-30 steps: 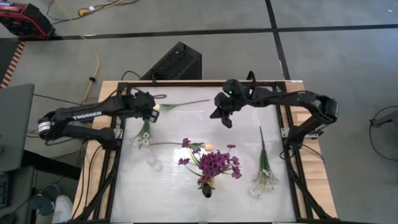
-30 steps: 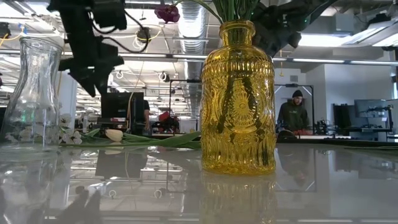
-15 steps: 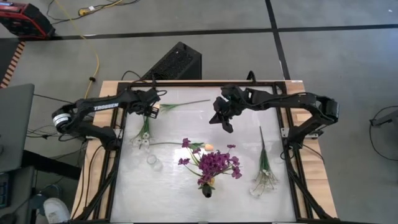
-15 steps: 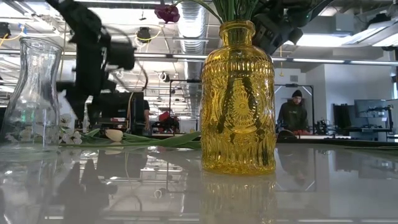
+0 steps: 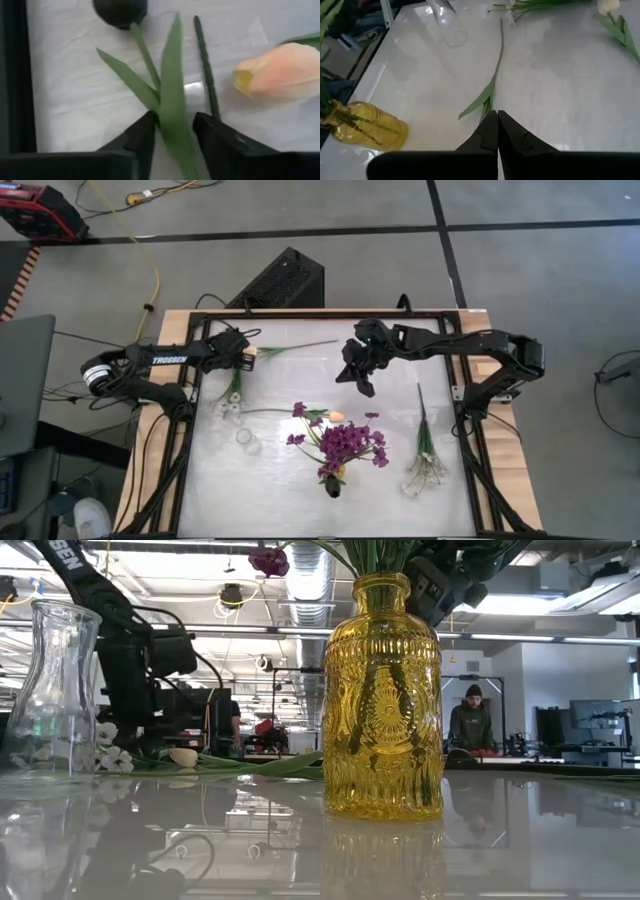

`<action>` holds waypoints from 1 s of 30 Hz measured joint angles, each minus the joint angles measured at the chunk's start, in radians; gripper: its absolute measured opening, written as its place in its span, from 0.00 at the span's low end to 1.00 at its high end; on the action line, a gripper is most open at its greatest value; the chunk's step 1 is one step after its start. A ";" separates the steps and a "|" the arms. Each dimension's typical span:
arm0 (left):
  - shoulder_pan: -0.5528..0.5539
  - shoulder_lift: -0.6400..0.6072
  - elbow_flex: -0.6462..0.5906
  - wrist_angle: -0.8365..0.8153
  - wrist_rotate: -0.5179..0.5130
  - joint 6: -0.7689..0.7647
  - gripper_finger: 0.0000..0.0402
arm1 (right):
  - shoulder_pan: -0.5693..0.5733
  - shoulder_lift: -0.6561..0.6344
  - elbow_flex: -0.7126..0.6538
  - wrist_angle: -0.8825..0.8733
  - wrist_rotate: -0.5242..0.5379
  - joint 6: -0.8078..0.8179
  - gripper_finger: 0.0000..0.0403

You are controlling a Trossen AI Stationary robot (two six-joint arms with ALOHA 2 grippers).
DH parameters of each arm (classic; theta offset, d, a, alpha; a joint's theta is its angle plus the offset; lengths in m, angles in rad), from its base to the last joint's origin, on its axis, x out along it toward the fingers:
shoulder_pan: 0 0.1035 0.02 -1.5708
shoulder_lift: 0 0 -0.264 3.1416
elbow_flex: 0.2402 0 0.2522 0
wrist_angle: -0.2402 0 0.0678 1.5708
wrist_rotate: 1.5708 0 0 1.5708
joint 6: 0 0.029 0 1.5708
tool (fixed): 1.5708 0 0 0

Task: Sort flowers into vase by color
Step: Put the black flower into the yellow vase

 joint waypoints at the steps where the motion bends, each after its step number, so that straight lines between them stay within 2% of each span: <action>1: 0.004 0.000 0.000 0.002 0.008 0.001 0.26 | 0.000 0.000 0.000 0.004 0.001 0.010 0.07; 4: 0.006 0.002 0.000 0.006 0.013 0.006 0.07 | 0.009 0.000 0.000 0.006 0.001 0.038 0.07; 5: 0.006 0.002 0.000 0.006 0.010 0.006 0.04 | 0.013 0.000 0.000 0.007 0.001 0.046 0.07; 11: 0.006 -0.041 -0.006 0.014 -0.043 -0.013 0.01 | 0.066 0.000 0.000 0.009 0.001 0.099 0.07; 18: -0.081 -0.318 -0.006 0.102 -0.231 -0.030 0.01 | 0.182 0.000 0.001 -0.005 0.004 0.140 0.07; 23: -0.167 -0.560 -0.006 0.217 -0.275 0.041 0.01 | 0.294 0.000 0.001 -0.003 0.069 0.142 0.07; 26: -0.208 -0.689 -0.006 0.314 -0.243 0.110 0.01 | 0.352 0.000 0.001 0.001 0.117 0.142 0.07; 30: -0.261 -0.784 -0.005 0.471 -0.009 0.224 0.01 | 0.408 0.000 0.001 0.001 0.166 0.142 0.07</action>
